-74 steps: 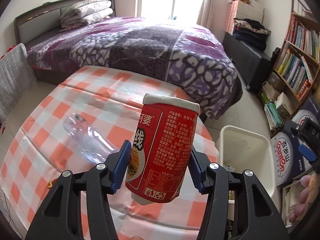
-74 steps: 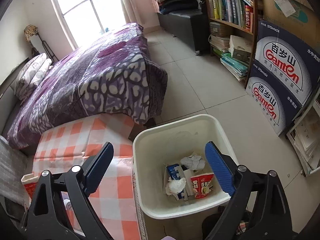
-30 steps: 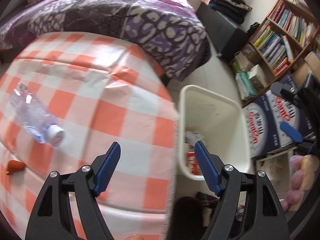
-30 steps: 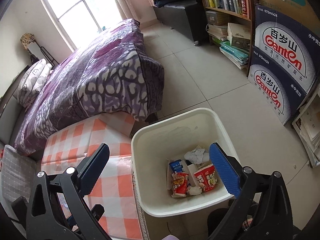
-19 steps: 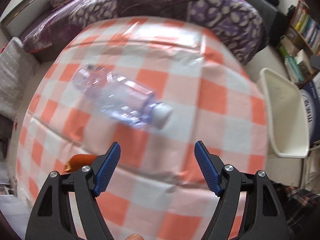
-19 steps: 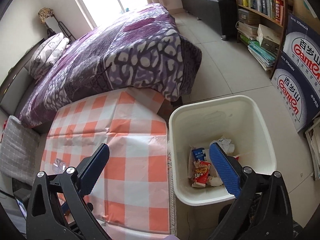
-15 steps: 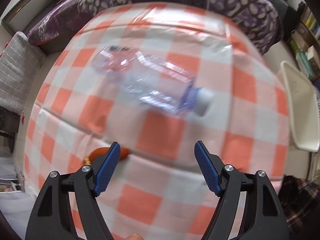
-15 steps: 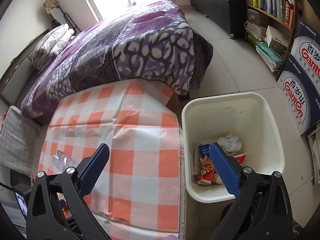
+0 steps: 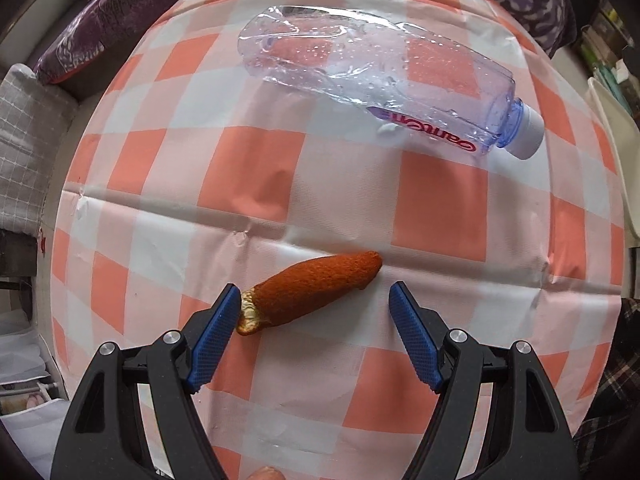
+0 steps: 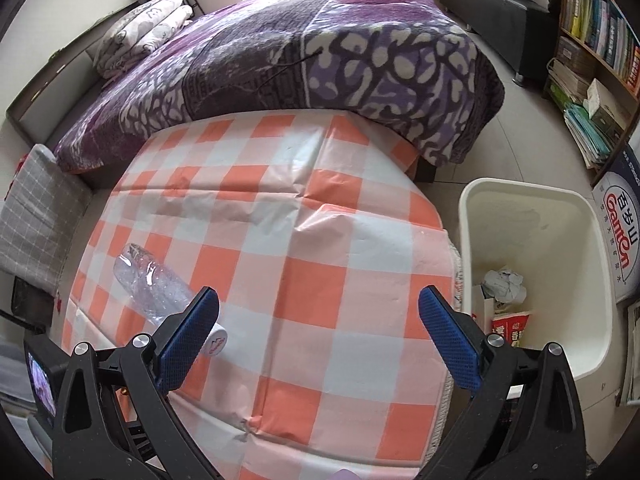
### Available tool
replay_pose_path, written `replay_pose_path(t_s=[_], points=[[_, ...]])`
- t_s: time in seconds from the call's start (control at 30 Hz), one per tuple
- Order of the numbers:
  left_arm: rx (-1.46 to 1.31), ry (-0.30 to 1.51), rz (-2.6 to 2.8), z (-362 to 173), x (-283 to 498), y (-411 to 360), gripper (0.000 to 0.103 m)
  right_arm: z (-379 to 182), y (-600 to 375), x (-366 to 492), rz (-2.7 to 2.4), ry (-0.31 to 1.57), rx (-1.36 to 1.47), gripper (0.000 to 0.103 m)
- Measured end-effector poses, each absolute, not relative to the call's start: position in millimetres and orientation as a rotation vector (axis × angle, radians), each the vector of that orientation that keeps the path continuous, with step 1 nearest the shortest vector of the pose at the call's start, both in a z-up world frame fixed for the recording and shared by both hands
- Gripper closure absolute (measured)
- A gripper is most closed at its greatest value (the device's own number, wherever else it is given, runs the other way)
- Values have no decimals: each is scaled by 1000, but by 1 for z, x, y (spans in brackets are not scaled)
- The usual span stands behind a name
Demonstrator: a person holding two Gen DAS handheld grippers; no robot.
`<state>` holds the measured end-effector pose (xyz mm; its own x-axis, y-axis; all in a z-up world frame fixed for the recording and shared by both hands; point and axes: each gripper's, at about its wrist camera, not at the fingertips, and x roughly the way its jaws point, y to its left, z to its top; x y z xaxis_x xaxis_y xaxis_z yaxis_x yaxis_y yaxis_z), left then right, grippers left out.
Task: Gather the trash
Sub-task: 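Grasp the orange fried snack with the left tool while the right tool grasps the clear plastic bottle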
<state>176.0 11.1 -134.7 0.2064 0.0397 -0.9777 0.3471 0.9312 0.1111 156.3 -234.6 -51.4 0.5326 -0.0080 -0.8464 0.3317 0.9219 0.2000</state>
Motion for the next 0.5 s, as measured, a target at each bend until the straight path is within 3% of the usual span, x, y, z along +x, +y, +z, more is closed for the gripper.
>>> replay_pose_path(t_s=[0.27,0.33,0.37,0.4,0.5], points=[[222,1338,-229,-136,179,41,37,-65,-202,176,-145,1028,328,7],[249,1325,-246,-134,174,39,48,-68,-195,180,-135,1032,314,7],[238,1324,-267,-132,170,38,64,-71,-190,183,-129,1035,305,7],[234,1325,-271,-130,168,38,72,-73,-185,185,-123,1037,295,7],[245,1315,-242,-128,166,38,74,-78,-171,192,-97,1046,255,7]])
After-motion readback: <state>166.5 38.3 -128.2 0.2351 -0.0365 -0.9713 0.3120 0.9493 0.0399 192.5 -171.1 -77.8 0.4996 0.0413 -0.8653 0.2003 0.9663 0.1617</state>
